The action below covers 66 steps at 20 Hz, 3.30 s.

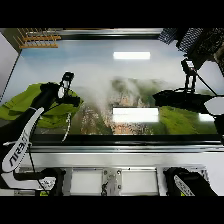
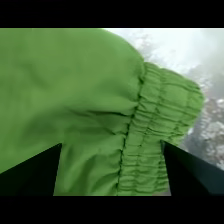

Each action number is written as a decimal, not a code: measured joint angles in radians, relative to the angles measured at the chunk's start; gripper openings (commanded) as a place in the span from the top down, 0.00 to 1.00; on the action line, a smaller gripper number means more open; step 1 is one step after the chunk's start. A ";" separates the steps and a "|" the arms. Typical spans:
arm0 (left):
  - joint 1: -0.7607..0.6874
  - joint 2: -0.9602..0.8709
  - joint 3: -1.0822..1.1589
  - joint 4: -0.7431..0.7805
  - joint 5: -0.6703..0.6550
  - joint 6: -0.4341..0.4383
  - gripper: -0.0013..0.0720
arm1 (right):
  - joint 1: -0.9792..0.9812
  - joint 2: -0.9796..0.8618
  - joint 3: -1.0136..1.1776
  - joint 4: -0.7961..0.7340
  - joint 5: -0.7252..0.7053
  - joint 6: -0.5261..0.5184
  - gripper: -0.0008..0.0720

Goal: Fold the clothes and pants, and hang the long-sleeved shirts on hangers.

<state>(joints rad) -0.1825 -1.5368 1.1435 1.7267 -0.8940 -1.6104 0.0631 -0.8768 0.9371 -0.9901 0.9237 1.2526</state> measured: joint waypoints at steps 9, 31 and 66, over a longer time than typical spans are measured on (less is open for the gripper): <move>-0.026 -0.094 0.043 0.021 -0.026 -0.054 0.98 | 0.000 0.000 0.000 0.000 0.000 0.000 0.94; -0.446 -0.100 0.544 -0.330 -0.080 -0.021 0.13 | -0.317 0.079 0.026 0.002 -0.074 -0.078 0.95; 0.122 0.030 -0.089 -0.472 0.060 0.526 0.98 | -0.158 -0.335 -0.102 -0.018 0.031 0.224 0.11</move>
<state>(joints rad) -0.0608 -1.5070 1.0542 1.2549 -0.8337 -1.0843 -0.0948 -1.2118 0.8352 -1.0080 0.9550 1.4761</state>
